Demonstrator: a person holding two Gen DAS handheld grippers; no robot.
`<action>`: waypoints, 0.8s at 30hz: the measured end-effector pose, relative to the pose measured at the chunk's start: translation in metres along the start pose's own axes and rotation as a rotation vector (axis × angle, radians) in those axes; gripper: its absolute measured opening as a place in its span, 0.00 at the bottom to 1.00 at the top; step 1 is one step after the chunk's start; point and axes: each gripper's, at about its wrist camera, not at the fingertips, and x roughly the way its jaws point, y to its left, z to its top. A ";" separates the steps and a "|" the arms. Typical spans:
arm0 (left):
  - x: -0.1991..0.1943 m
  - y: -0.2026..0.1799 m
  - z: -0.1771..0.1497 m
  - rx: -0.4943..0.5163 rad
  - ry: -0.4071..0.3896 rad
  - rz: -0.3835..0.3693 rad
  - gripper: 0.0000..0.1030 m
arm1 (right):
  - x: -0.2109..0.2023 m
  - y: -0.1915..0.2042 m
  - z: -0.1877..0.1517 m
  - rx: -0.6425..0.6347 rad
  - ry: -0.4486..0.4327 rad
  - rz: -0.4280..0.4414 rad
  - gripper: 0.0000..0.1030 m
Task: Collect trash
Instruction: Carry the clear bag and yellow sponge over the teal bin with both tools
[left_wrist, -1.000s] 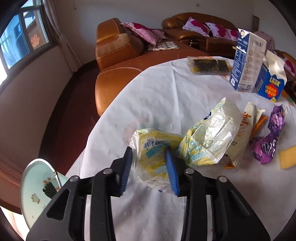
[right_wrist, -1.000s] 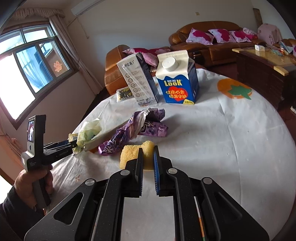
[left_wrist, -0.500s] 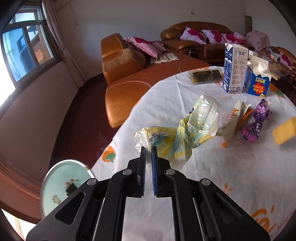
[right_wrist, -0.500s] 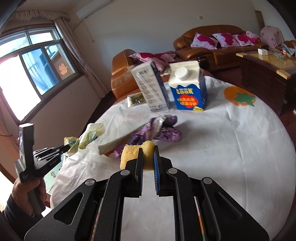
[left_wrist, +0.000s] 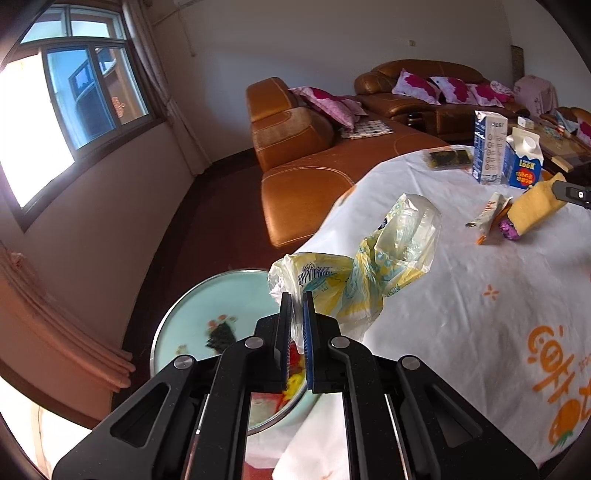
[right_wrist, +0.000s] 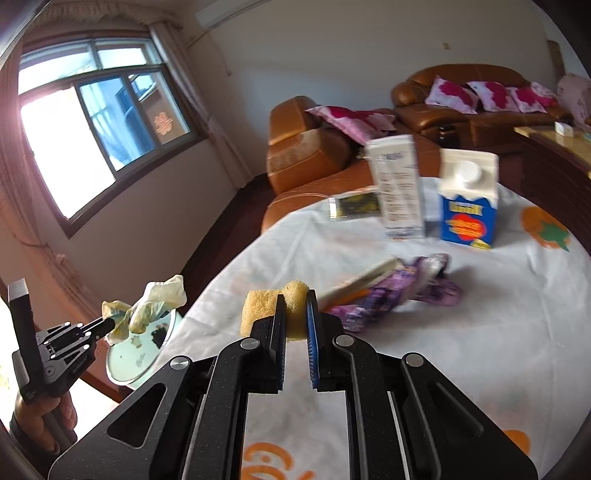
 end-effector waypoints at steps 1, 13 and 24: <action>-0.004 0.009 -0.004 -0.007 0.000 0.011 0.05 | 0.002 0.005 0.000 -0.009 0.001 0.004 0.10; -0.026 0.063 -0.034 -0.049 0.004 0.093 0.05 | 0.034 0.078 -0.002 -0.122 0.035 0.073 0.10; -0.027 0.090 -0.052 -0.084 0.025 0.148 0.05 | 0.060 0.124 -0.005 -0.186 0.072 0.125 0.10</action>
